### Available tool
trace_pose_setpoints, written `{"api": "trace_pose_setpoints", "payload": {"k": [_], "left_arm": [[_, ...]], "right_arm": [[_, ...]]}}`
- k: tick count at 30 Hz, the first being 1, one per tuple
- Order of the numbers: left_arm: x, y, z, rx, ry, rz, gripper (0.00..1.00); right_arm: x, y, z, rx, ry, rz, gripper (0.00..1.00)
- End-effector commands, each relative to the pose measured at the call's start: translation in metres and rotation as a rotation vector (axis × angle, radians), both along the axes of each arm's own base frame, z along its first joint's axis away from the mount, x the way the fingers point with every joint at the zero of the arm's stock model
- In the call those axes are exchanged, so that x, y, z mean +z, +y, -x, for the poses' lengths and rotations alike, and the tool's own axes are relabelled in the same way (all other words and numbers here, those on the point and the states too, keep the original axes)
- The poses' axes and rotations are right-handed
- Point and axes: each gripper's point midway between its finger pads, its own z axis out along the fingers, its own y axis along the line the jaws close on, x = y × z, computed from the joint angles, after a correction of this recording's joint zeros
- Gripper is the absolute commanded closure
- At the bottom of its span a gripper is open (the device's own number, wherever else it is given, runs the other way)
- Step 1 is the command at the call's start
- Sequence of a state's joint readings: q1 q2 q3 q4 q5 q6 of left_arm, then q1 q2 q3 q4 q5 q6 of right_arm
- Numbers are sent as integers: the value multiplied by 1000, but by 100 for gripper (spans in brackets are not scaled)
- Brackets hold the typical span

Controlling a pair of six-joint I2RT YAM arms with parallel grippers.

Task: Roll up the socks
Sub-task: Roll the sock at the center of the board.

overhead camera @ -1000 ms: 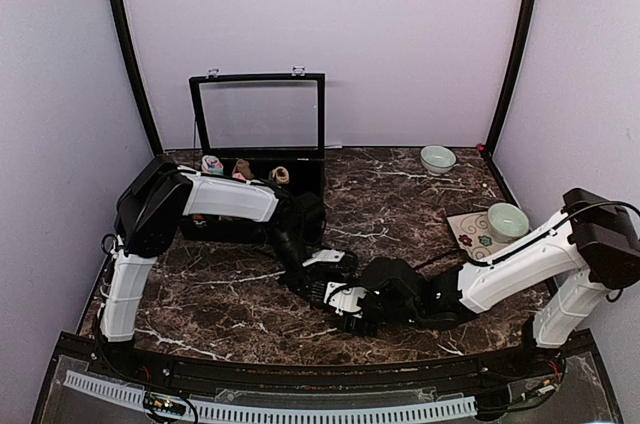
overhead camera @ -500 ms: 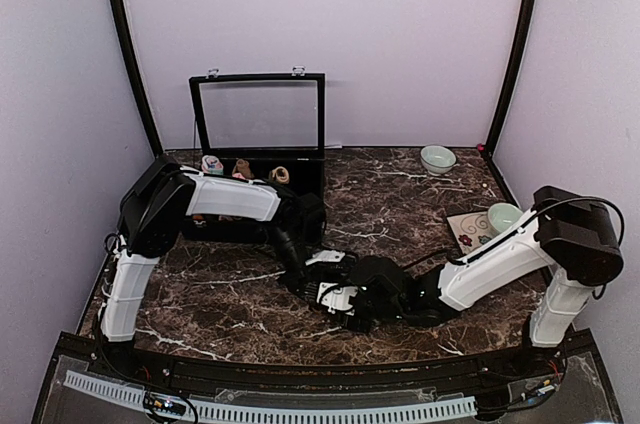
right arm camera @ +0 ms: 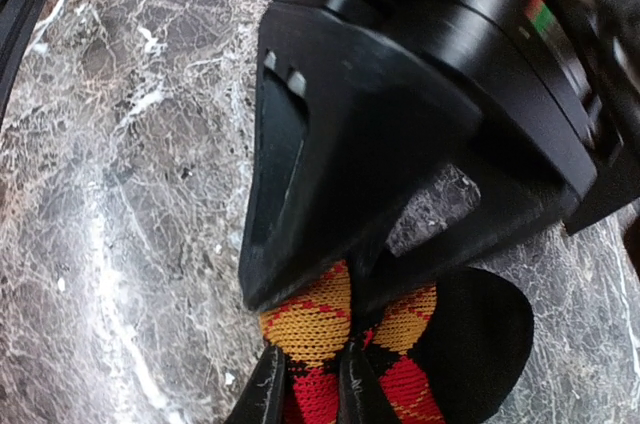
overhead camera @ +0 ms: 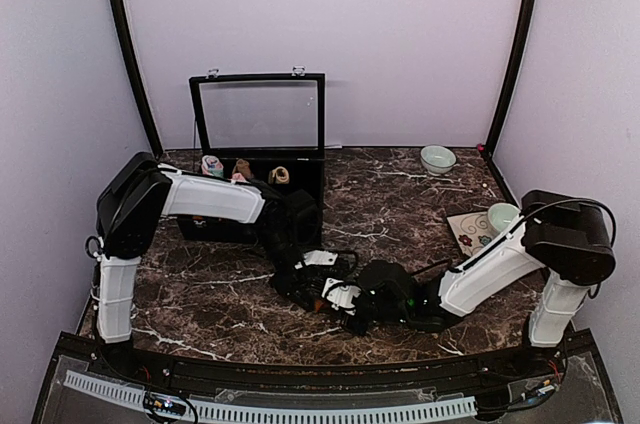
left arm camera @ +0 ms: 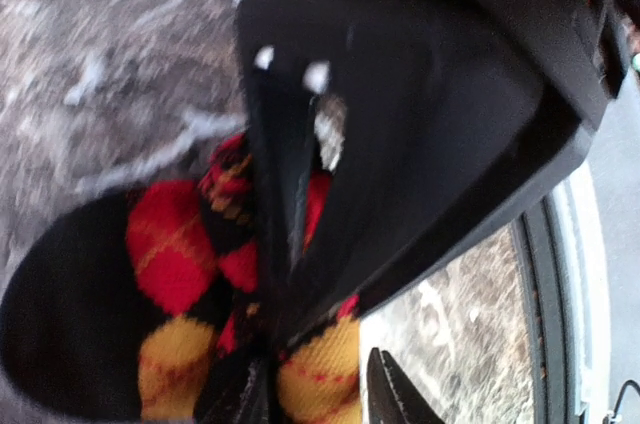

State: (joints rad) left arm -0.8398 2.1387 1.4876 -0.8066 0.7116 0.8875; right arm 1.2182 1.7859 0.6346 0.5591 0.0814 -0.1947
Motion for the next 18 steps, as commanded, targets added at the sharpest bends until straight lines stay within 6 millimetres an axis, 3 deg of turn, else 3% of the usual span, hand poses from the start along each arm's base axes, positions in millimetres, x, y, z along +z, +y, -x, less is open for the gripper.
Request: {"api": "trace_pose_setpoints", "payload": {"k": [1,4,6,8,10,13,15,17,18], "left_arm": [[3,32,-17,93,-130,-109,67],[22,35,-32,178,-231,-58,65],[33,40,-51,253,-357,-52,54],[45,45,-70,329,-464,-64,15],[56,51,-83,376,-540,-79,12],[90,56,-100,454,-686,-7,9],[114,62,-117,545,-801,33,1],[130,85,-150,752,-970,1,1],[127,100,-160,803,-1035,-47,1]], "right_arm": [[-65,-39,19,-41,196,158,97],[-68,-42,19,-66,247,150,100],[-67,-45,15,-91,275,131,100],[-64,-48,11,-113,295,112,100],[-62,-49,7,-127,310,94,100],[-64,-50,6,-132,348,89,100],[-68,-51,5,-147,366,94,100],[-69,-52,3,-167,386,86,100],[-68,-51,1,-177,389,77,100]]}}
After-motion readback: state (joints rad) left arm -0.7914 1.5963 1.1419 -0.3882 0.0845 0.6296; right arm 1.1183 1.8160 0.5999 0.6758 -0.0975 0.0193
